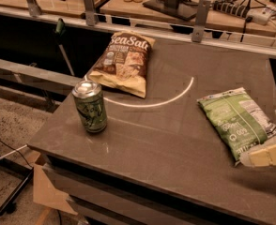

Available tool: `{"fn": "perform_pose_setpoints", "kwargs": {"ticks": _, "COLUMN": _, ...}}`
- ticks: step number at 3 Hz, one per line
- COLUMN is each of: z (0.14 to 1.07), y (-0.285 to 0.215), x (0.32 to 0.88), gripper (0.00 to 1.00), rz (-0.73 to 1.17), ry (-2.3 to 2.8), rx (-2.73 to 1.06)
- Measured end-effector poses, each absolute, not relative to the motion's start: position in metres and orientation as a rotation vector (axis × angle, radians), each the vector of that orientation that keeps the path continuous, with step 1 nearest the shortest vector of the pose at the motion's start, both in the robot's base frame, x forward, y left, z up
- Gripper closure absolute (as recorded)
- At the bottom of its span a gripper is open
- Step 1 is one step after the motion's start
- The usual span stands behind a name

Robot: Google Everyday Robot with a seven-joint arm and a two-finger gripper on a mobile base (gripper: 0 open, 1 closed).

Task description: Move green jalapeno chip bag near green can

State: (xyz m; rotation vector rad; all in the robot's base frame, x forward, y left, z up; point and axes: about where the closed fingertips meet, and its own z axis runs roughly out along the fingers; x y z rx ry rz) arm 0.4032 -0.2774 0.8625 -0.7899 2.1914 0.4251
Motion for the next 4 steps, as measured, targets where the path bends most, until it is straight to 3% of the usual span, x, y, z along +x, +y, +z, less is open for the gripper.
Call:
{"fn": "perform_pose_setpoints", "kwargs": {"ticks": 1, "z": 0.855, "y": -0.256, "x": 0.413, "gripper": 0.17, "rz": 0.451, "ry": 2.147, "rx": -0.813}}
{"fn": "perform_pose_setpoints", "kwargs": {"ticks": 3, "z": 0.851, "y": -0.214, "x": 0.429, "gripper": 0.64, "rz": 0.526, "ry": 2.067, "rx": -0.919}}
{"fn": "perform_pose_setpoints", "kwargs": {"ticks": 4, "z": 0.867, "y": -0.167, "x": 0.439, "gripper": 0.87, "rz": 0.659, "ry": 1.938, "rx": -1.058}}
